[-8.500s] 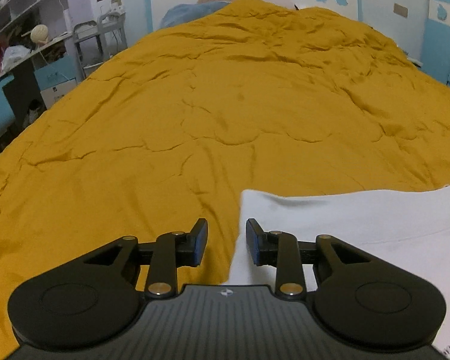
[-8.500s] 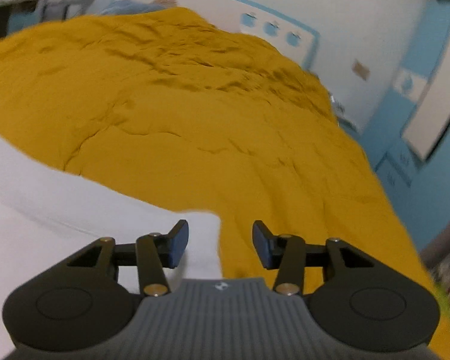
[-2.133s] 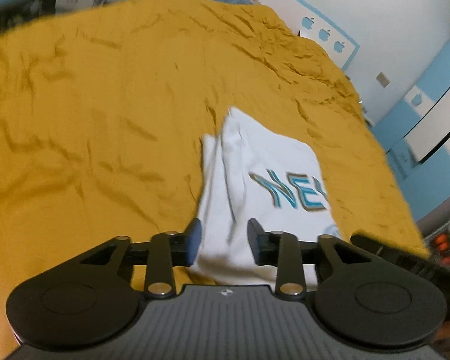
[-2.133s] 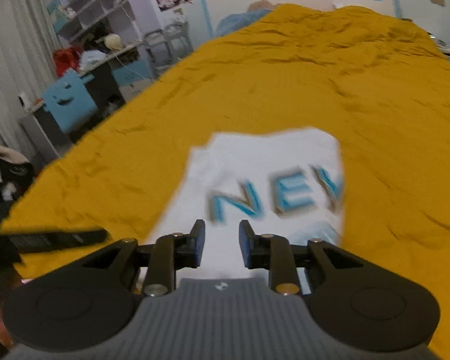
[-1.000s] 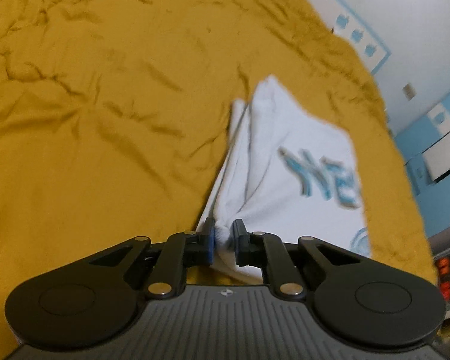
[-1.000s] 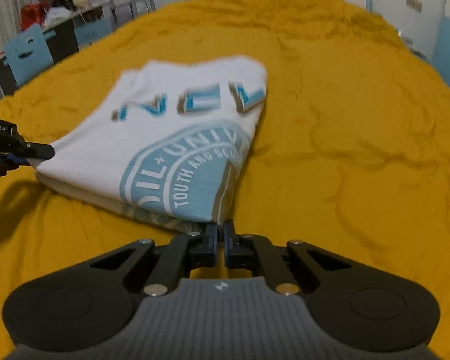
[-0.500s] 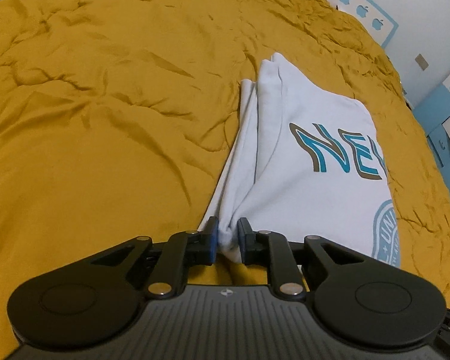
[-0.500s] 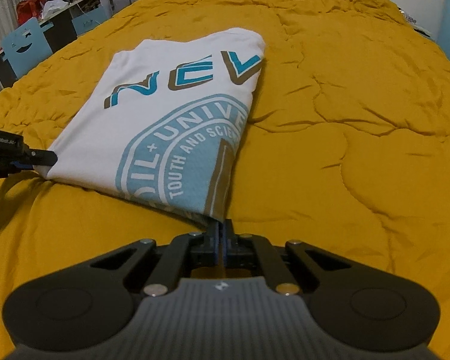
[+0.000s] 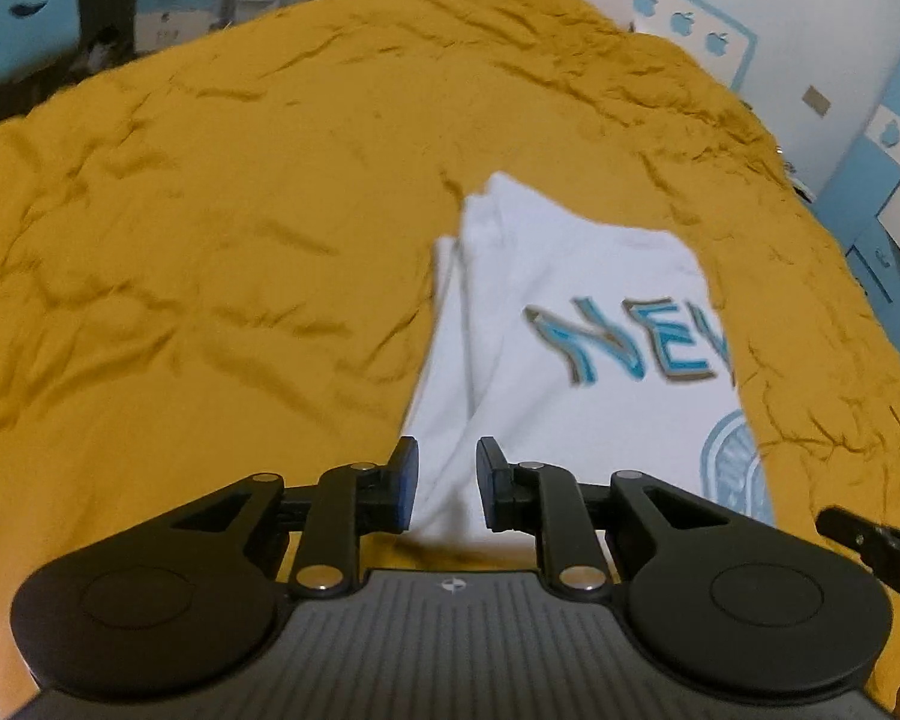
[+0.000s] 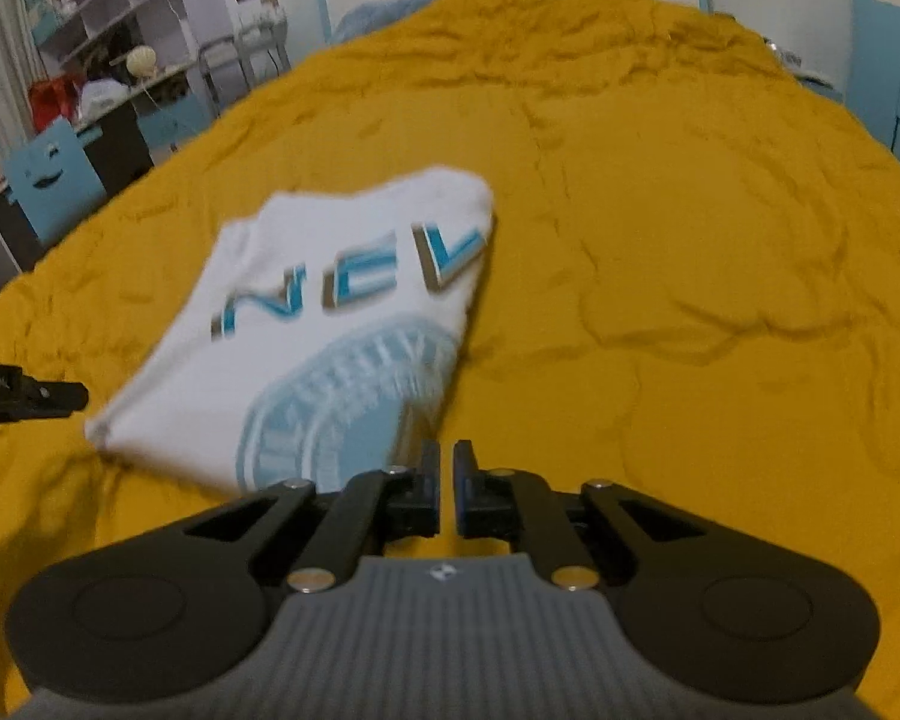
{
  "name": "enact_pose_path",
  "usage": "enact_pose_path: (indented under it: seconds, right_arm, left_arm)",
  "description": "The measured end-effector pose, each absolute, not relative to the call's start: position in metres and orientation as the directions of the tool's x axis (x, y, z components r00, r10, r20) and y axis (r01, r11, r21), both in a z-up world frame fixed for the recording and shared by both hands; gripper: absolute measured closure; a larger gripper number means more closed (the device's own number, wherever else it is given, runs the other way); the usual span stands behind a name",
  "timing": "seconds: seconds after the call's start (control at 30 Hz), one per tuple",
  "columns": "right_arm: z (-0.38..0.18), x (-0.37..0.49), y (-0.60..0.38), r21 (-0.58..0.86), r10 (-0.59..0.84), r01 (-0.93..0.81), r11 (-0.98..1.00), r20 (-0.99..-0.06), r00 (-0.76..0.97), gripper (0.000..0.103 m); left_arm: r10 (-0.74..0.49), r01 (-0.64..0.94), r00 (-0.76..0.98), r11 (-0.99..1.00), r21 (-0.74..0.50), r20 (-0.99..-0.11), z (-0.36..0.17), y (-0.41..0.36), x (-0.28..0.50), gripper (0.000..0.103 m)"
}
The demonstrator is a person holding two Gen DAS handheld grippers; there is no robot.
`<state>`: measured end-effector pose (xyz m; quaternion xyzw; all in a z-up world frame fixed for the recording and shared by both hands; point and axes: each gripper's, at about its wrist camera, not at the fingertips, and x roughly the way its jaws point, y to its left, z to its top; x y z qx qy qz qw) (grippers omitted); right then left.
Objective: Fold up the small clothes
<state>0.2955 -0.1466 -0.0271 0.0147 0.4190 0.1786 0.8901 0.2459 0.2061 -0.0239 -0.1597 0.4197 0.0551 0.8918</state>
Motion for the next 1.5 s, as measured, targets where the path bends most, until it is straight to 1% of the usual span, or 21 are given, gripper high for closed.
enact_pose_path:
  seconds: [0.1, 0.23, 0.3, 0.37, 0.4, 0.43, 0.5, 0.7, 0.87, 0.9, 0.93, 0.97, 1.03, 1.07, 1.1, 1.13, 1.2, 1.27, 1.33, 1.5]
  right_arm:
    - [-0.025, 0.31, -0.134, 0.189, 0.365, -0.337, 0.923, -0.712, 0.6, 0.103]
    - [-0.031, 0.333, -0.122, 0.22, 0.397, -0.347, 0.912, -0.687, 0.608, 0.103]
    - [-0.041, 0.343, -0.117, 0.217, 0.39, -0.341, 0.914, -0.698, 0.6, 0.103]
    - [-0.054, 0.351, -0.115, 0.218, 0.377, -0.327, 0.92, -0.724, 0.577, 0.103]
    - [-0.061, 0.352, -0.115, 0.223, 0.375, -0.321, 0.92, -0.733, 0.567, 0.103]
    - [-0.067, 0.352, -0.115, 0.227, 0.377, -0.32, 0.92, -0.738, 0.559, 0.103]
    - [-0.076, 0.351, -0.115, 0.22, 0.373, -0.325, 0.92, -0.747, 0.55, 0.103]
    - [-0.085, 0.357, -0.113, 0.212, 0.369, -0.334, 0.918, -0.763, 0.53, 0.103]
    - [-0.079, 0.361, -0.114, 0.229, 0.377, -0.323, 0.918, -0.756, 0.535, 0.103]
    - [-0.076, 0.362, -0.117, 0.242, 0.386, -0.319, 0.916, -0.75, 0.537, 0.103]
    - [-0.072, 0.361, -0.12, 0.255, 0.392, -0.312, 0.915, -0.744, 0.541, 0.103]
    - [-0.068, 0.362, -0.124, 0.268, 0.396, -0.301, 0.915, -0.739, 0.545, 0.096]
    - [-0.062, 0.363, -0.132, 0.29, 0.402, -0.282, 0.914, -0.726, 0.558, 0.082]
    - [-0.059, 0.364, -0.136, 0.312, 0.415, -0.275, 0.909, -0.716, 0.562, 0.072]
    - [-0.058, 0.366, -0.139, 0.338, 0.431, -0.267, 0.903, -0.707, 0.561, 0.068]
    - [-0.057, 0.368, -0.142, 0.36, 0.443, -0.259, 0.896, -0.701, 0.559, 0.067]
    - [-0.057, 0.374, -0.148, 0.399, 0.463, -0.242, 0.884, -0.691, 0.555, 0.055]
    - [-0.061, 0.381, -0.153, 0.431, 0.471, -0.21, 0.877, -0.69, 0.55, 0.054]
    - [-0.067, 0.385, -0.157, 0.439, 0.458, -0.174, 0.881, -0.705, 0.541, 0.054]
    - [-0.09, 0.401, -0.17, 0.533, 0.499, -0.089, 0.841, -0.702, 0.508, 0.052]
  left_arm:
    - [-0.048, -0.206, 0.647, 0.95, -0.235, -0.761, -0.029, 0.197, 0.268, 0.08]
    - [-0.047, -0.215, 0.626, 0.949, -0.23, -0.778, -0.047, 0.198, 0.285, 0.081]
    - [-0.047, -0.232, 0.61, 0.944, -0.235, -0.791, -0.057, 0.201, 0.29, 0.081]
    - [-0.073, -0.242, 0.595, 0.934, -0.265, -0.8, -0.07, 0.207, 0.291, 0.08]
    - [-0.08, -0.245, 0.59, 0.931, -0.272, -0.804, -0.076, 0.208, 0.291, 0.076]
    - [-0.077, -0.247, 0.587, 0.931, -0.268, -0.806, -0.082, 0.209, 0.291, 0.073]
    - [-0.078, -0.246, 0.587, 0.931, -0.269, -0.806, -0.087, 0.209, 0.29, 0.073]
    - [-0.09, -0.25, 0.581, 0.926, -0.283, -0.809, -0.085, 0.212, 0.29, 0.073]
    - [-0.084, -0.244, 0.597, 0.928, -0.281, -0.797, -0.07, 0.211, 0.288, 0.072]
    - [-0.087, -0.239, 0.608, 0.928, -0.286, -0.789, -0.066, 0.213, 0.287, 0.071]
    - [-0.092, -0.234, 0.619, 0.927, -0.294, -0.78, -0.063, 0.214, 0.287, 0.065]
    - [-0.096, -0.231, 0.63, 0.924, -0.304, -0.771, -0.06, 0.217, 0.288, 0.061]
    - [-0.107, -0.227, 0.647, 0.918, -0.325, -0.755, -0.055, 0.223, 0.292, 0.044]
    - [-0.115, -0.226, 0.653, 0.913, -0.338, -0.748, -0.053, 0.227, 0.295, 0.04]
    - [-0.126, -0.227, 0.661, 0.906, -0.357, -0.74, -0.053, 0.23, 0.297, 0.036]
    - [-0.142, -0.227, 0.669, 0.896, -0.383, -0.73, -0.053, 0.235, 0.301, 0.034]
    - [-0.182, -0.225, 0.684, 0.869, -0.441, -0.707, -0.056, 0.244, 0.307, 0.031]
    - [-0.215, -0.222, 0.706, 0.837, -0.499, -0.675, -0.061, 0.252, 0.313, 0.029]
    - [-0.24, -0.219, 0.725, 0.808, -0.547, -0.646, -0.066, 0.258, 0.32, 0.019]
    - [-0.284, -0.232, 0.713, 0.767, -0.598, -0.641, -0.084, 0.272, 0.348, 0.018]
